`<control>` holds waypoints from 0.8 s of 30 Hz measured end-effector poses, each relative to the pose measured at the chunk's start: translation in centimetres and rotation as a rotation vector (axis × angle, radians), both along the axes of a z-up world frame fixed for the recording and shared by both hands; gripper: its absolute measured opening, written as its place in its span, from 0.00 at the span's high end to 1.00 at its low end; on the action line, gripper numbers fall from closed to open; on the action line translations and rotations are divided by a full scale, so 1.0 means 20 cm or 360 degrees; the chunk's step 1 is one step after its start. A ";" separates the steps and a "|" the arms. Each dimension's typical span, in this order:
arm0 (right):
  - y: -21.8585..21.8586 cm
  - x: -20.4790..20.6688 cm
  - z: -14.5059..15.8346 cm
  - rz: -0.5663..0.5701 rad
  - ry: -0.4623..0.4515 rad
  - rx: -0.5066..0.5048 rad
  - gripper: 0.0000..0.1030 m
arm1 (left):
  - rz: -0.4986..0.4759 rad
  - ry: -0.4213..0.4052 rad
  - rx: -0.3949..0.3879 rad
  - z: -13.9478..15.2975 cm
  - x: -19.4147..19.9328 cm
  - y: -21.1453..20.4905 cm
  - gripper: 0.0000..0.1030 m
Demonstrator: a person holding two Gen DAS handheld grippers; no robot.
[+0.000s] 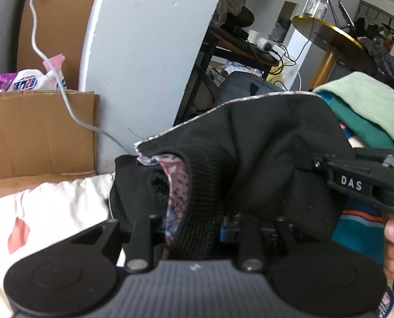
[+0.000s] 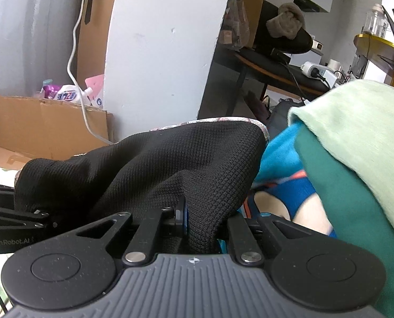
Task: Fold clothes
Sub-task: 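Carry the black pants toward the stack of black clothes with both tools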
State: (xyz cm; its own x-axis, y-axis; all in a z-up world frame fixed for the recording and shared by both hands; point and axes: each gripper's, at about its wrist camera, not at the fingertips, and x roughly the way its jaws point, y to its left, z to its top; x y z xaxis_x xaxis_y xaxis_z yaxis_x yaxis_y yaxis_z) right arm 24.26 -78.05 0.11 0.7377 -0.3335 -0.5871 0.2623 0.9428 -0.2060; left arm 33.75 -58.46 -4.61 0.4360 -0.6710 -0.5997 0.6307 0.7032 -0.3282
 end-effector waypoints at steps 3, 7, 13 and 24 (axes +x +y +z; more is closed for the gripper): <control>-0.05 0.09 -0.03 -0.0043 0.0026 0.0048 0.92 | -0.0047 0.0015 0.0005 -0.04 0.08 -0.02 0.71; -0.08 0.21 -0.11 -0.0053 0.0082 0.0010 0.92 | -0.0096 0.0009 0.0031 -0.11 0.16 -0.06 0.71; -0.12 0.39 -0.24 -0.0038 0.0134 -0.0031 0.92 | -0.0123 0.0014 0.0037 -0.21 0.29 -0.09 0.71; -0.20 0.71 -0.46 0.0008 0.0213 -0.0048 0.92 | -0.0188 -0.0015 0.0074 -0.38 0.52 -0.15 0.71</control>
